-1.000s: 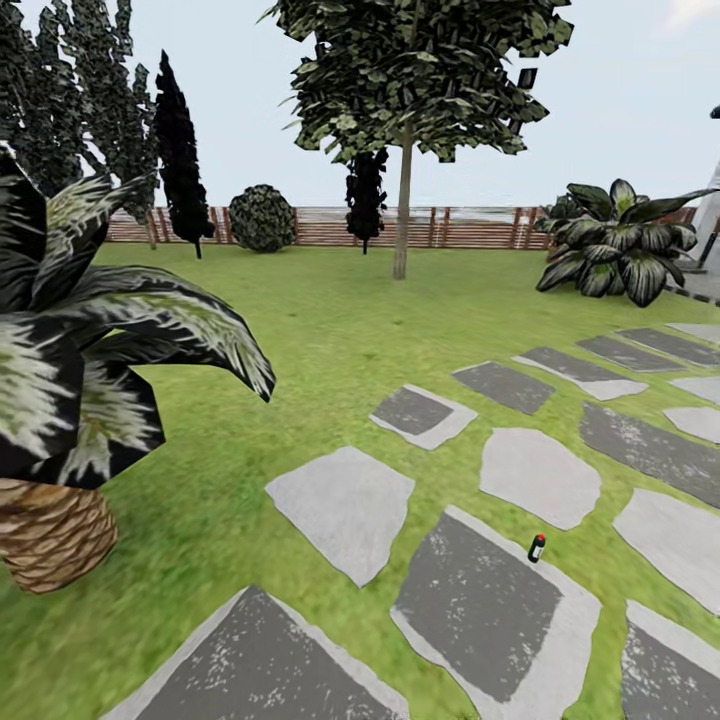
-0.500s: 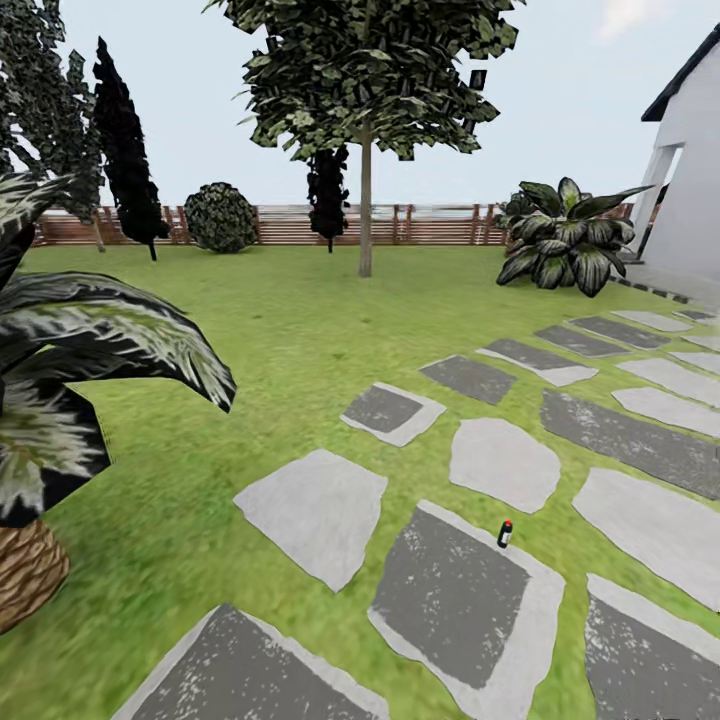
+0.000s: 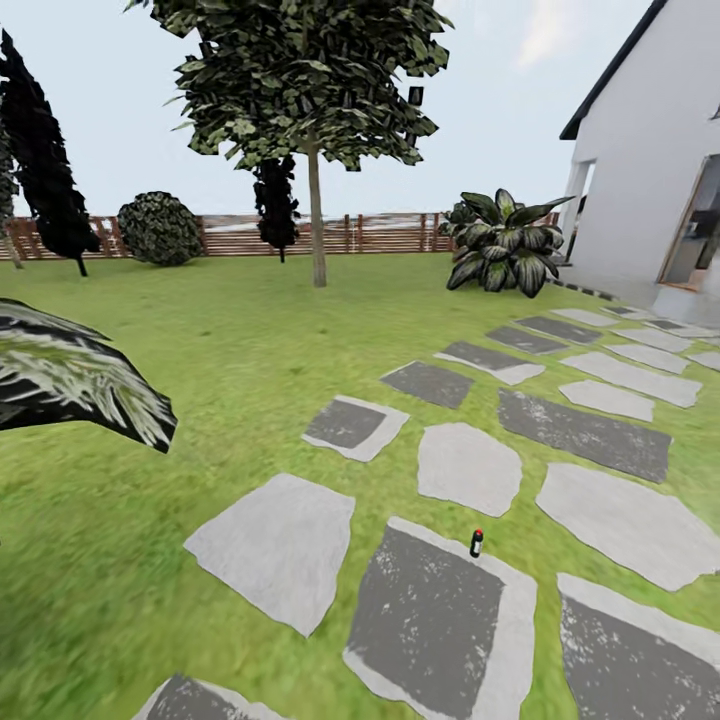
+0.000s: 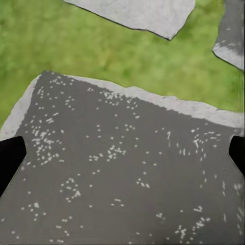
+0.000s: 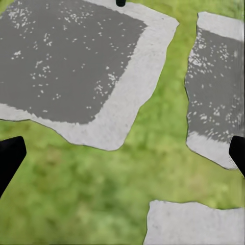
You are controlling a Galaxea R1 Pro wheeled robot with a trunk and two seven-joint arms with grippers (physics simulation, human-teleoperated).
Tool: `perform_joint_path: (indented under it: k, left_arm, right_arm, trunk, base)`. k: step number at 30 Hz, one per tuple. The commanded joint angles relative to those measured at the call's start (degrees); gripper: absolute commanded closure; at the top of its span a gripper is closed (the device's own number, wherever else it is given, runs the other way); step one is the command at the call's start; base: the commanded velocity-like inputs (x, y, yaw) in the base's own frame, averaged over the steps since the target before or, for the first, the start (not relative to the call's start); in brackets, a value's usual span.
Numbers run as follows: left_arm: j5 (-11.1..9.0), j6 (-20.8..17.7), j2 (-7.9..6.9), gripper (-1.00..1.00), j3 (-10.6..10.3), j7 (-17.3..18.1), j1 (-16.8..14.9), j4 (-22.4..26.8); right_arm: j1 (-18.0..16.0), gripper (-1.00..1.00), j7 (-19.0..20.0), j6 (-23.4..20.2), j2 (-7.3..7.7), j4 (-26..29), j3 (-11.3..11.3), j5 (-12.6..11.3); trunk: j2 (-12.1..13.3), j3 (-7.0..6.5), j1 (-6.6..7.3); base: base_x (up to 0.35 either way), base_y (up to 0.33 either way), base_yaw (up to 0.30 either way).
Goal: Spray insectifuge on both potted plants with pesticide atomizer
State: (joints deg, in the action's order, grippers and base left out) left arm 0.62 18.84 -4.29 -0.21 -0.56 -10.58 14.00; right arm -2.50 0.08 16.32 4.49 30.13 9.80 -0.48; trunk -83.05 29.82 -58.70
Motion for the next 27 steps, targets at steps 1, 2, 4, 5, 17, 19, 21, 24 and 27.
perform_joint_path:
  k: [1, 2, 4, 5, 17, 19, 21, 24, 27]
  left_arm:
    - [0.07, 0.20, -0.01, -1.00, -0.03, -0.06, -0.03, -0.02]
    - [0.08, 0.20, -0.01, -1.00, -0.03, -0.06, -0.01, -0.02]
    - [0.05, 0.21, -0.01, -1.00, -0.05, -0.06, -0.01, -0.02]
    - [0.03, 0.22, -0.01, -1.00, -0.05, -0.06, -0.01, -0.02]
    - [0.06, 0.23, -0.01, -1.00, -0.20, -0.06, -0.05, -0.02]
    - [0.08, 0.23, -0.01, -1.00, -0.23, -0.06, -0.05, -0.02]
    - [0.08, 0.22, -0.01, -1.00, -0.23, -0.06, -0.04, -0.01]
    - [0.05, 0.20, -0.01, -1.00, -0.23, -0.06, -0.01, 0.00]
    - [0.06, 0.22, -0.01, -1.00, -0.23, -0.06, -0.03, -0.02]
  right_arm:
    - [-0.05, -1.00, 0.01, 0.20, -0.01, -0.06, 0.05, -0.05]
    - [-0.05, -1.00, 0.01, 0.20, -0.01, -0.05, 0.05, -0.05]
    - [-0.05, -1.00, 0.01, 0.19, -0.01, -0.05, 0.05, -0.05]
    - [-0.05, -1.00, 0.01, 0.19, -0.01, -0.02, 0.05, -0.05]
    - [-0.05, -1.00, 0.01, 0.20, -0.01, -0.02, -0.04, 0.02]
    - [-0.05, -1.00, 0.01, 0.18, -0.01, 0.03, -0.04, 0.00]
    - [-0.05, -1.00, 0.01, 0.19, -0.01, 0.03, -0.04, 0.02]
    - [-0.05, -1.00, 0.01, 0.20, -0.01, 0.02, -0.04, 0.01]
    - [-0.05, -1.00, 0.01, 0.18, -0.01, 0.02, -0.04, 0.02]
  trunk:
    - [-0.03, 0.06, -0.03]
    - [-0.03, 0.06, -0.03]
    - [-0.03, 0.06, -0.03]
    - [-0.03, 0.06, -0.03]
    - [-0.03, 0.14, -0.03]
    - [-0.03, 0.14, -0.03]
    - [-0.03, 0.14, -0.03]
    - [-0.03, 0.14, -0.03]
    - [-0.03, 0.14, -0.03]
  base:
    - [0.335, 0.007, -0.300]
    - [0.336, 0.003, -0.300]
    - [0.336, 0.002, -0.300]
    - [0.336, 0.001, -0.299]
    - [0.336, 0.000, -0.077]
    - [0.336, 0.000, 0.000]
    - [0.336, 0.000, -0.076]
    - [0.335, 0.000, -0.231]
    - [0.301, 0.000, -0.279]
